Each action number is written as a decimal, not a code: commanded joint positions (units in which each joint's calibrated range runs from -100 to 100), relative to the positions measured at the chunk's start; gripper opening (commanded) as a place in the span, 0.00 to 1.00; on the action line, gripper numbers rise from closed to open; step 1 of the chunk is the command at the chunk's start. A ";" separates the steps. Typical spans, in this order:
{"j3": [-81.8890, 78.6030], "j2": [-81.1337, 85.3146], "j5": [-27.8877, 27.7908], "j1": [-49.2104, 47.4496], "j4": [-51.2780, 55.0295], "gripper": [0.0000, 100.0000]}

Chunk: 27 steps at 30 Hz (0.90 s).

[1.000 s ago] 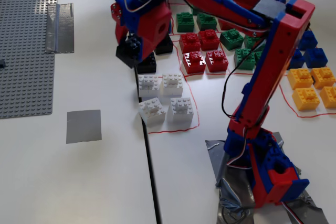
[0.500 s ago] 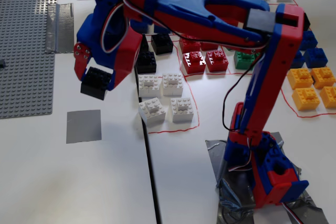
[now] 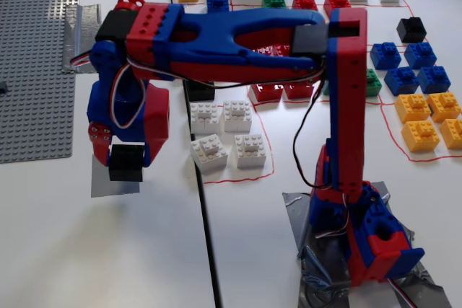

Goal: Grab the block and put it in the grey marker

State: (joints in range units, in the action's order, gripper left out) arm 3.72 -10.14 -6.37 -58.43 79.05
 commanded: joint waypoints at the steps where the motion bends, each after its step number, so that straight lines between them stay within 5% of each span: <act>1: 6.54 0.98 -0.78 -0.74 -0.38 0.00; 17: 11.53 -7.35 -2.15 -0.74 -0.63 0.01; 24: 12.35 -8.34 -1.71 -0.35 -0.22 0.26; 27: 13.35 -8.67 -1.81 -0.64 0.59 0.27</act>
State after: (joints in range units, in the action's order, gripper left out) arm 12.08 -21.15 -7.94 -58.36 78.72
